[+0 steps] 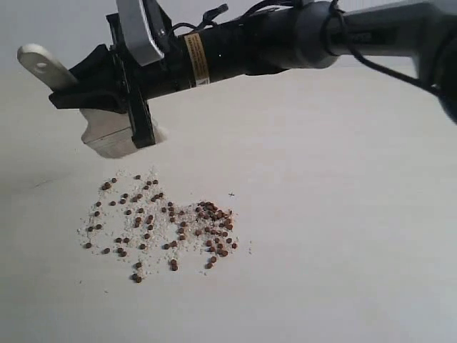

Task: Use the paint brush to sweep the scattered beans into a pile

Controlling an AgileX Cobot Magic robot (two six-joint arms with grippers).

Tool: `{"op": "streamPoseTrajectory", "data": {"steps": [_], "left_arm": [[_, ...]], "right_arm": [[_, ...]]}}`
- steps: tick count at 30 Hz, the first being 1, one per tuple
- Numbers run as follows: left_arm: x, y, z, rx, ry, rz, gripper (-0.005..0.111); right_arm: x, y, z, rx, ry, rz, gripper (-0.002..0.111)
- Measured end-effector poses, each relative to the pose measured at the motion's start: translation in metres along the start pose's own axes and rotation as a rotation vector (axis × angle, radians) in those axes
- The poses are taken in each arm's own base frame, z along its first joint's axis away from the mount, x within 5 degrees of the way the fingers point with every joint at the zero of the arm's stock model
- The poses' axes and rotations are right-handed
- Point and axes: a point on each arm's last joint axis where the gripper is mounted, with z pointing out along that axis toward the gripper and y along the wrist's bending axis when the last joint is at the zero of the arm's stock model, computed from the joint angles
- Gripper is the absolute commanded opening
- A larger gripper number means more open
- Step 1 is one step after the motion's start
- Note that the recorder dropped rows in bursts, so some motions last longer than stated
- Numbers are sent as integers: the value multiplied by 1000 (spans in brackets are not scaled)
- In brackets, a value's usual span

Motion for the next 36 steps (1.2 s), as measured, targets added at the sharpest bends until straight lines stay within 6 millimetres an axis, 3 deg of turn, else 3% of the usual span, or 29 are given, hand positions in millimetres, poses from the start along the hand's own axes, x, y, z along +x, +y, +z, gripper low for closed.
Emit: {"op": "streamPoseTrajectory", "data": {"steps": [12,18,36], "left_arm": [[0,0,0,0,0,0,0],[0,0,0,0,0,0,0],[0,0,0,0,0,0,0]], "right_arm": [[62,-43,23,5,-7,-72,0],[110,-27,29,-50,46,72,0],[105,-29,25,-56,123,645,0]]}}
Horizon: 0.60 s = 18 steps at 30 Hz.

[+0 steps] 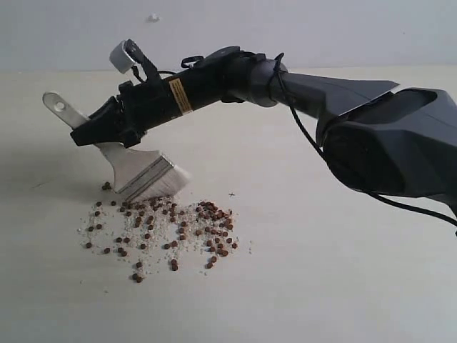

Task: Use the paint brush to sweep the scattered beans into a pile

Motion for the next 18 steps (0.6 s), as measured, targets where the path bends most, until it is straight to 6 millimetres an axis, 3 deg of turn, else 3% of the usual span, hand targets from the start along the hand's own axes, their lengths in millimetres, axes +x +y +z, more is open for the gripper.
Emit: {"op": "streamPoseTrajectory", "data": {"steps": [4,8,13,18], "left_arm": [[0,0,0,0,0,0,0],[0,0,0,0,0,0,0],[0,0,0,0,0,0,0],[0,0,0,0,0,0,0]], "right_arm": [[-11,5,-4,8,24,33,0],[-35,13,-10,15,18,-67,0],[-64,26,-19,24,0,-345,0],[-64,26,-18,24,-12,-618,0]]}}
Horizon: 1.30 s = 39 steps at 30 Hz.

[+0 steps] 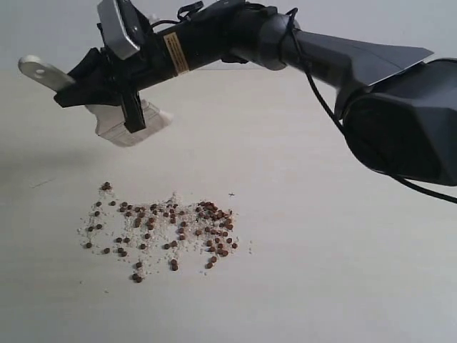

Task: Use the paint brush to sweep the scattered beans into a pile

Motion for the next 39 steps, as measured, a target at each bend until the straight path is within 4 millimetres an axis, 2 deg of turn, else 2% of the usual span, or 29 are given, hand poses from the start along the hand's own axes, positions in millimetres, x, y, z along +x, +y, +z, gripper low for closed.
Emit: {"op": "streamPoseTrajectory", "data": {"steps": [6,11,16,20,23,25,28,35,39], "left_arm": [[0,0,0,0,0,0,0],[0,0,0,0,0,0,0],[0,0,0,0,0,0,0],[0,0,0,0,0,0,0],[0,0,0,0,0,0,0],[0,0,0,0,0,0,0],[0,0,0,0,0,0,0],[0,0,0,0,0,0,0],[0,0,0,0,0,0,0]], "right_arm": [[13,7,21,23,-102,-88,0],[21,15,35,4,-112,-126,0],[21,20,44,-25,-101,-154,0],[26,23,47,-34,-95,-147,0],[45,31,55,-59,-78,-82,0],[49,34,59,-75,-68,-37,0],[43,35,62,-89,-61,104,0],[21,33,58,-120,9,307,0],[13,31,56,-119,17,310,0]]}}
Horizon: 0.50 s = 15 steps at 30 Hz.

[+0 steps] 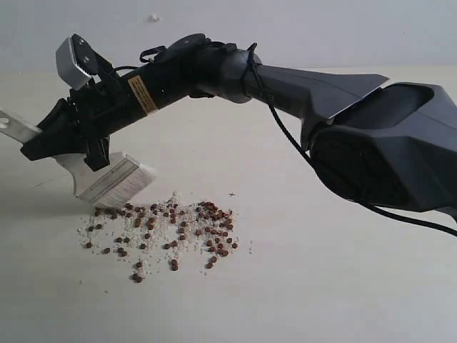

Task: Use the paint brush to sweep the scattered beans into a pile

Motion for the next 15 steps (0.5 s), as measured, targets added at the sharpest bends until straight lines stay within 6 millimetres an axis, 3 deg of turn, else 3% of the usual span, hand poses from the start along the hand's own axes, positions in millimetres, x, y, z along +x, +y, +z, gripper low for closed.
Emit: {"op": "streamPoseTrajectory", "data": {"steps": [4,9,15], "left_arm": [[0,0,0,0,0,0,0],[0,0,0,0,0,0,0],[0,0,0,0,0,0,0]], "right_arm": [[-22,2,-7,11,-5,-69,0],[-66,10,-21,33,-31,-139,0],[-116,23,-38,52,-67,-52,0]]}}
